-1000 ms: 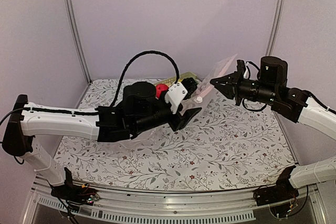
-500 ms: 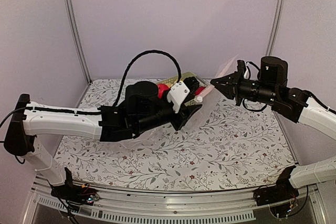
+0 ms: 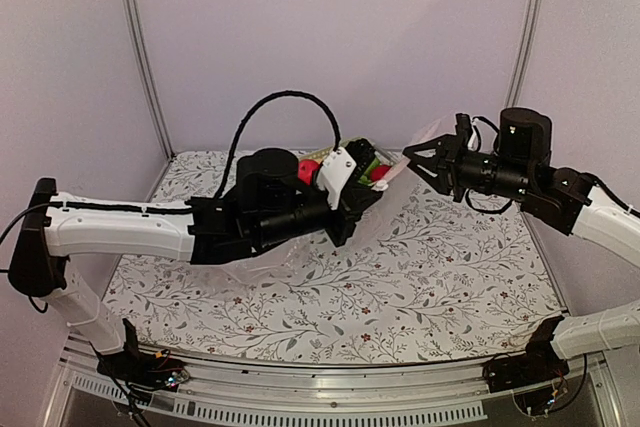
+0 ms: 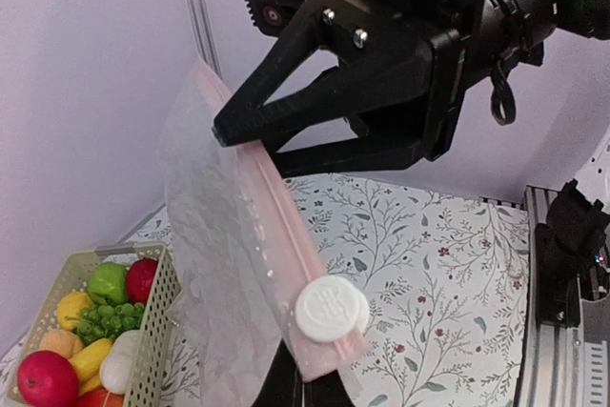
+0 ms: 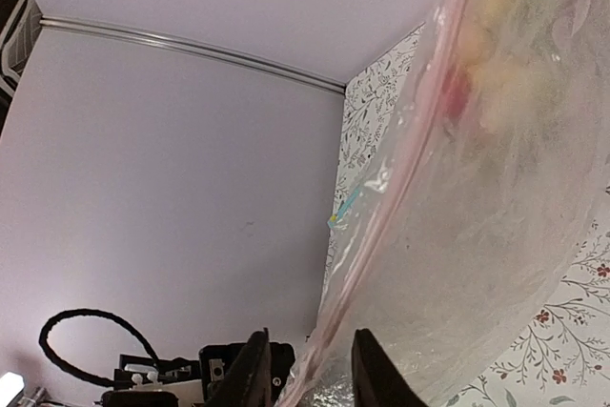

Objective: Place the food in the zip-top bag and seal the zipper
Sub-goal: Pass from the right arm to the left, then hold the zipper from the zipper food storage bag, then hold the zipper food storage bag at the center of the board, then unzip the zipper from the zipper food storage bag.

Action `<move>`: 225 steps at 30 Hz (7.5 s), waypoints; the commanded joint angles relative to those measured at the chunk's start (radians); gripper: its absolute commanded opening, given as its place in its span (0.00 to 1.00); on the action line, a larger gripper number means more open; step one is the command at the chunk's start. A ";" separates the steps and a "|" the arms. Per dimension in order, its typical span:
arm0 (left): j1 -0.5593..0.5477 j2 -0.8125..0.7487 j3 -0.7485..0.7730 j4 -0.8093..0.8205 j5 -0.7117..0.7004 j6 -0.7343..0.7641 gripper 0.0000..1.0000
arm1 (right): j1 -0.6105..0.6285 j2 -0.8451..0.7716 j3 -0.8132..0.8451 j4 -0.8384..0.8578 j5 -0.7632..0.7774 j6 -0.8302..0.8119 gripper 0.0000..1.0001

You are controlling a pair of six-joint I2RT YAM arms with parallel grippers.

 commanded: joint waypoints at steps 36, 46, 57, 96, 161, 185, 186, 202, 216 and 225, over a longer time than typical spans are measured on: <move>0.288 -0.083 0.206 -0.757 1.122 -0.015 0.00 | 0.202 0.152 0.361 -0.441 -0.349 -1.191 0.71; 0.289 -0.074 0.209 -0.757 1.146 -0.023 0.00 | 0.292 0.160 0.318 -0.339 -0.318 -1.256 0.62; 0.290 -0.068 0.210 -0.756 1.158 -0.029 0.00 | 0.350 0.176 0.307 -0.297 -0.255 -1.283 0.47; 0.294 -0.065 0.209 -0.751 1.170 -0.035 0.00 | 0.379 0.221 0.307 -0.245 -0.212 -1.273 0.00; 0.289 -0.179 0.069 -0.509 0.896 -0.142 0.00 | 0.378 0.178 0.226 -0.177 -0.015 -1.193 0.00; 0.353 -0.213 0.065 -0.489 0.896 -0.164 0.00 | 0.378 0.148 0.194 -0.224 0.072 -1.199 0.00; 0.354 -0.213 0.065 -0.489 0.896 -0.164 0.00 | 0.378 0.147 0.193 -0.226 0.075 -1.200 0.00; 0.385 -0.219 0.069 -0.491 0.902 -0.172 0.00 | 0.378 0.119 0.179 -0.245 0.119 -1.212 0.00; 0.424 -0.239 0.074 -0.498 0.891 -0.170 0.00 | 0.378 0.101 0.169 -0.259 0.148 -1.216 0.00; 0.456 -0.261 0.077 -0.503 0.893 -0.164 0.00 | 0.378 0.089 0.165 -0.270 0.169 -1.220 0.00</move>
